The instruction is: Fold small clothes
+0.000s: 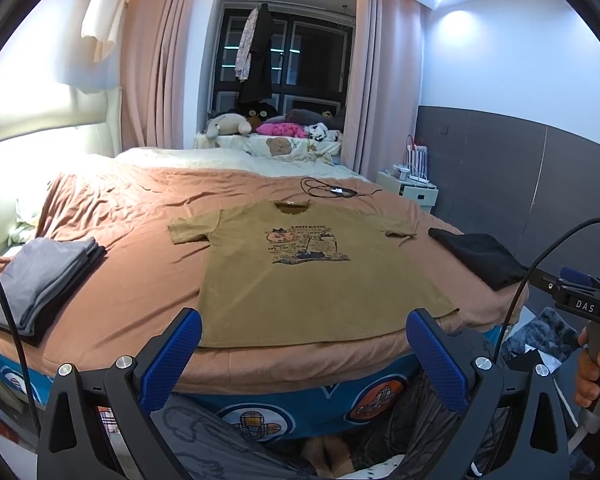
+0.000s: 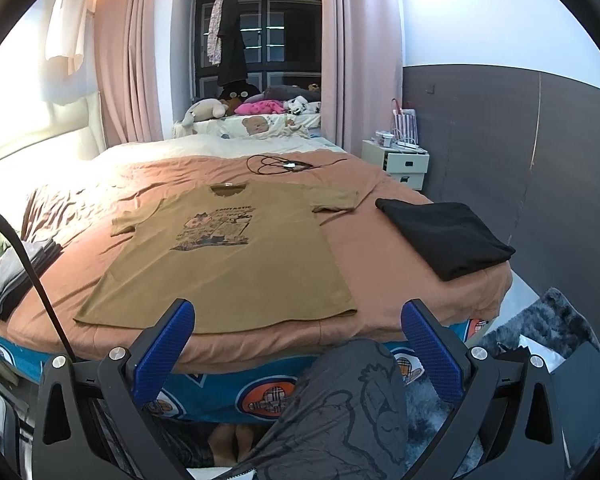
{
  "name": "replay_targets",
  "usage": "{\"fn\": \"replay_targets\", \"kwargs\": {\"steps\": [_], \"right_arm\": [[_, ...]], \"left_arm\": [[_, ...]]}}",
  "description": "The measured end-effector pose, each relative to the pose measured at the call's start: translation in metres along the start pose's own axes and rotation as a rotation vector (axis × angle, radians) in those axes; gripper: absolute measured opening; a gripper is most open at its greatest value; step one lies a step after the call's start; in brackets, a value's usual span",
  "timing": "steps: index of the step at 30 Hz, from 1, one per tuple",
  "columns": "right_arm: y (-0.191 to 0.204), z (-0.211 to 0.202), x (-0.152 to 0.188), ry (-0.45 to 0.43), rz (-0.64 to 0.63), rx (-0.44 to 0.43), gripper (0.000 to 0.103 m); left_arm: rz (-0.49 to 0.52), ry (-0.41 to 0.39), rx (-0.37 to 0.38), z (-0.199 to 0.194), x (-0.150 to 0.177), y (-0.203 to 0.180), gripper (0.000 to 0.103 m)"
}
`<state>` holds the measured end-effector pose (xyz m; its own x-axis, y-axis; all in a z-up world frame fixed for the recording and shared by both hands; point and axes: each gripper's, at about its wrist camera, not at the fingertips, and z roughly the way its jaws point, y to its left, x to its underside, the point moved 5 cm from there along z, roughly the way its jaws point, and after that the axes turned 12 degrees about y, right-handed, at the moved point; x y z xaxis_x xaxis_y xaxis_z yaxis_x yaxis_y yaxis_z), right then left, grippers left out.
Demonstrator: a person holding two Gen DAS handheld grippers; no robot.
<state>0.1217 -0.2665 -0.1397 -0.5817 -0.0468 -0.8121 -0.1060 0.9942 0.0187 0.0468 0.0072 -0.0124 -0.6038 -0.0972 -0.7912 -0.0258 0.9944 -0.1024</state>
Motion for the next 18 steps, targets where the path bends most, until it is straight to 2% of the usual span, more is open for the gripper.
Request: {"fn": "replay_targets", "kwargs": {"steps": [18], "right_arm": [[0.003, 0.018, -0.009, 0.064, 0.027, 0.0, 0.103]], "left_arm": [[0.001, 0.052, 0.006, 0.021, -0.005, 0.003, 0.103]]}}
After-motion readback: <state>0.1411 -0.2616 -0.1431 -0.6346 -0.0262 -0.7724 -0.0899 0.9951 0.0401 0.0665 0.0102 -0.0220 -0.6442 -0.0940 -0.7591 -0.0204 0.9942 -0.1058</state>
